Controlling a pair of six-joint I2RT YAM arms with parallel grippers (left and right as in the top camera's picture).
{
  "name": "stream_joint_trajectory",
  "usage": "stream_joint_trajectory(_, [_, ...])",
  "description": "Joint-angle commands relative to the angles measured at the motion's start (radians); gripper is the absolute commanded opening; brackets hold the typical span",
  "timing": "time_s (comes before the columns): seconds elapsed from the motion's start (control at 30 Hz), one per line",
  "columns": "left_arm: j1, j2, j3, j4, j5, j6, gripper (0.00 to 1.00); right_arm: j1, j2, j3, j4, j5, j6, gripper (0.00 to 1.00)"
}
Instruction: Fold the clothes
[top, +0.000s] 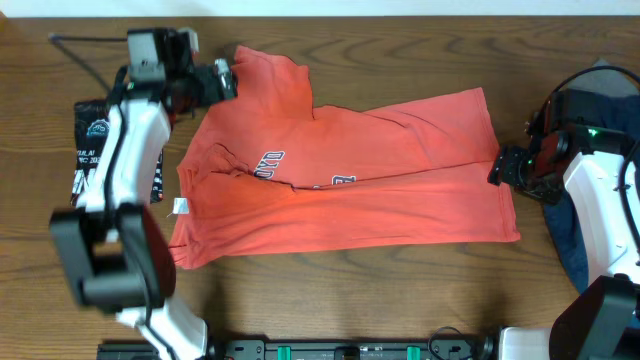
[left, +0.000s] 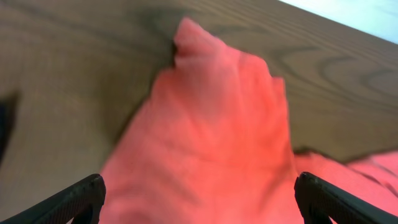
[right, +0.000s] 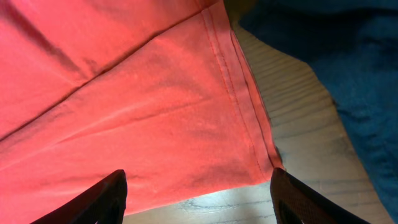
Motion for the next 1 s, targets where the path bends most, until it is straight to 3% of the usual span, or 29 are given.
stream_joint_trajectory(0.0, [0.001,0.158,0.133,0.001,-0.002,0.054,0.98,0.021,-0.001,0.003,-0.005,-0.015,-0.01,0.72])
stream_joint_trajectory(0.23, [-0.012,0.372,0.222,0.098,-0.001,0.061,0.98,0.037,-0.001,0.002,0.0,-0.038,-0.01,0.72])
stream_joint_trajectory(0.47, [-0.056,0.429,0.222,0.177,0.002,0.064,0.99,0.08,0.0,0.003,0.079,-0.037,-0.011,0.74])
stream_joint_trajectory(0.5, [-0.063,0.429,0.222,0.181,0.001,0.065,0.96,0.087,0.0,0.003,0.097,-0.037,-0.012,0.75])
stream_joint_trajectory(0.53, [-0.068,0.429,0.222,0.184,-0.001,0.064,0.86,0.095,0.002,0.003,0.12,-0.037,-0.015,0.75])
stream_joint_trajectory(0.6, [-0.071,0.429,0.222,0.183,-0.002,0.064,0.57,0.104,0.008,0.003,0.17,-0.037,-0.015,0.78])
stream_joint_trajectory(0.67, [-0.069,0.428,0.222,0.166,-0.002,0.057,0.2,0.108,0.025,0.003,0.23,-0.043,-0.021,0.75])
stream_joint_trajectory(0.7, [-0.067,0.428,0.222,0.154,-0.001,0.047,0.13,0.111,0.037,0.003,0.256,-0.058,-0.044,0.73])
stream_joint_trajectory(0.97, [-0.052,0.347,0.222,0.048,0.082,0.016,0.07,0.122,0.193,0.005,0.555,-0.071,-0.095,0.71])
